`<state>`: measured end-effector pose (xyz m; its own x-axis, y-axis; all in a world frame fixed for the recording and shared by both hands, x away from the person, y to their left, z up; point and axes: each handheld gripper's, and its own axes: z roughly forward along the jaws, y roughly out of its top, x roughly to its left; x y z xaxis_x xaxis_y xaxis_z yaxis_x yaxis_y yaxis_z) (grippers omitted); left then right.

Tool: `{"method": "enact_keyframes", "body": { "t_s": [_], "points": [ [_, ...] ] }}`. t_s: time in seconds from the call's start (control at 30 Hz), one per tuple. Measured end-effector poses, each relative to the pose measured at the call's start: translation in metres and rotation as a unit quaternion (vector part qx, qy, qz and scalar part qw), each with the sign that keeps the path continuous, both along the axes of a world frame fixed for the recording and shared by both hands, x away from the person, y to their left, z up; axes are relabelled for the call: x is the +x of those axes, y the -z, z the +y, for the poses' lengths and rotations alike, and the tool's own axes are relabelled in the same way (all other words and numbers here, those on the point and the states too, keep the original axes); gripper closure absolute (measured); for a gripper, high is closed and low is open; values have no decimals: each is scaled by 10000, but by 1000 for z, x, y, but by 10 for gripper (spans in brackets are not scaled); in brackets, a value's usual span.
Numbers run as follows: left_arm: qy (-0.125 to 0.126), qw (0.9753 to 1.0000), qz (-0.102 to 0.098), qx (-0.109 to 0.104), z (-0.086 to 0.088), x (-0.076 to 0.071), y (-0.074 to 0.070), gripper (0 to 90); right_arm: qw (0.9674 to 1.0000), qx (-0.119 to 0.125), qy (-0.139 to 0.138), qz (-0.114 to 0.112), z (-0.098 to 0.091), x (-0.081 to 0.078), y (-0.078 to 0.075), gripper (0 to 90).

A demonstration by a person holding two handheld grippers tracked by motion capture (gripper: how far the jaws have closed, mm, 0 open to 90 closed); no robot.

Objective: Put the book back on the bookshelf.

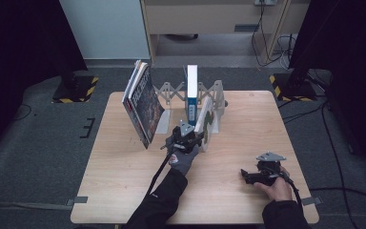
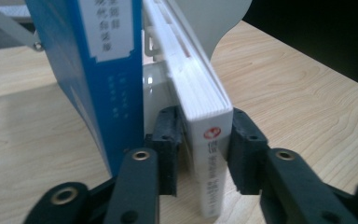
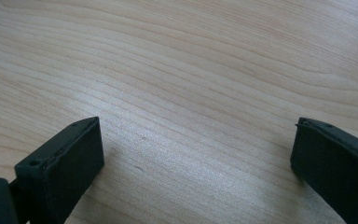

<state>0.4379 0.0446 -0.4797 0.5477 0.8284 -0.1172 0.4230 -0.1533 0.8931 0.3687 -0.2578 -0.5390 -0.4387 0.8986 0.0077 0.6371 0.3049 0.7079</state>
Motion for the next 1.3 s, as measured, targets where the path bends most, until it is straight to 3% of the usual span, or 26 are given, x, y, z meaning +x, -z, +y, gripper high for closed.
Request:
{"method": "enact_keyframes", "body": {
  "t_s": [0.1, 0.3, 0.47, 0.57, 0.77, 0.97, 1.3],
  "points": [
    [-39, 9998, -38, 197, -8, 1, -3, 720, 10000, -2, -7, -5, 0, 0, 0, 28],
    [-244, 9996, 59, 124, -16, 9, -4, 718, 10000, -4, -7, -5, 0, 0, 0, 28],
    [-248, 9996, 66, 86, -19, 19, -8, 715, 10000, 2, -6, -1, 0, 0, 0, 26],
    [-117, 9998, 101, 130, -19, 24, -8, 705, 10000, 4, -11, -1, 0, 1, 0, 24],
    [256, 9996, 56, 95, -18, 17, -1, 668, 10000, 3, -13, -2, 0, 1, 0, 24],
    [660, 9977, 35, 158, -12, 9, 2, 669, 10000, 3, -14, 0, 0, 1, 0, 24],
    [685, 9974, 77, 194, -19, 16, 1, 698, 10000, 1, -14, -3, 0, 1, 0, 24]
  ]
}}
